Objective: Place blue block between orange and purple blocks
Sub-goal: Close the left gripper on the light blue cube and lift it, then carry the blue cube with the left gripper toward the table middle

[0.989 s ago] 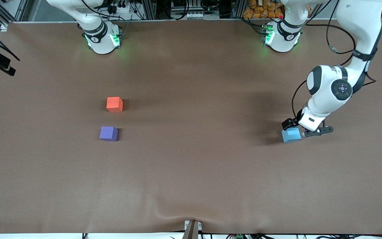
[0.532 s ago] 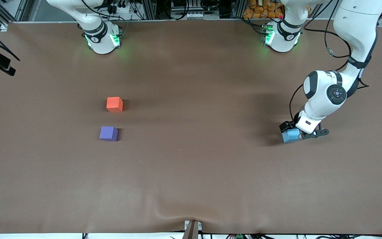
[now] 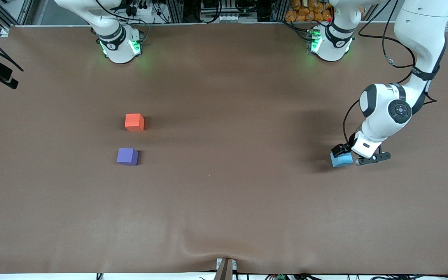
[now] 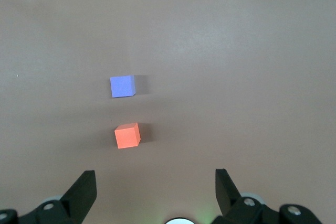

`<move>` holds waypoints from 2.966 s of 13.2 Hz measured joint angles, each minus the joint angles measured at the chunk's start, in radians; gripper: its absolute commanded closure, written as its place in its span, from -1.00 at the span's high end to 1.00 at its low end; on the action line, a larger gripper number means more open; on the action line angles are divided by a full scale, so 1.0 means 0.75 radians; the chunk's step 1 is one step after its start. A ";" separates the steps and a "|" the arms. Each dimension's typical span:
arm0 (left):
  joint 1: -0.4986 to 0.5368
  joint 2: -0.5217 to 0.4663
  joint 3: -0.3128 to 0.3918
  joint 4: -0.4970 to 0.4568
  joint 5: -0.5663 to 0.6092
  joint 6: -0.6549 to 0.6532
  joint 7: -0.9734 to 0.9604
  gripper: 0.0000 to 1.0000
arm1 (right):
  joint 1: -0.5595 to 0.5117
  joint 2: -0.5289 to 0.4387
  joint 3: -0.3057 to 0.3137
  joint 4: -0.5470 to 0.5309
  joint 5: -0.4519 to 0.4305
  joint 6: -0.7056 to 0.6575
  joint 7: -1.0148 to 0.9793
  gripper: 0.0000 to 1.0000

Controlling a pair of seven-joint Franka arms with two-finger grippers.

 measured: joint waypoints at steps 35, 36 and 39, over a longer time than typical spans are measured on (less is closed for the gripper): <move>-0.011 -0.204 -0.393 0.230 0.002 -0.518 -0.384 -0.25 | -0.005 0.008 -0.001 0.000 0.000 -0.004 0.000 1.00; -0.014 -0.204 -0.418 0.237 0.002 -0.520 -0.417 -0.25 | -0.012 0.009 -0.001 0.000 0.000 -0.004 0.000 1.00; -0.088 -0.202 -0.448 0.267 0.002 -0.522 -0.547 -0.25 | -0.040 0.018 -0.001 0.000 0.000 -0.004 0.000 1.00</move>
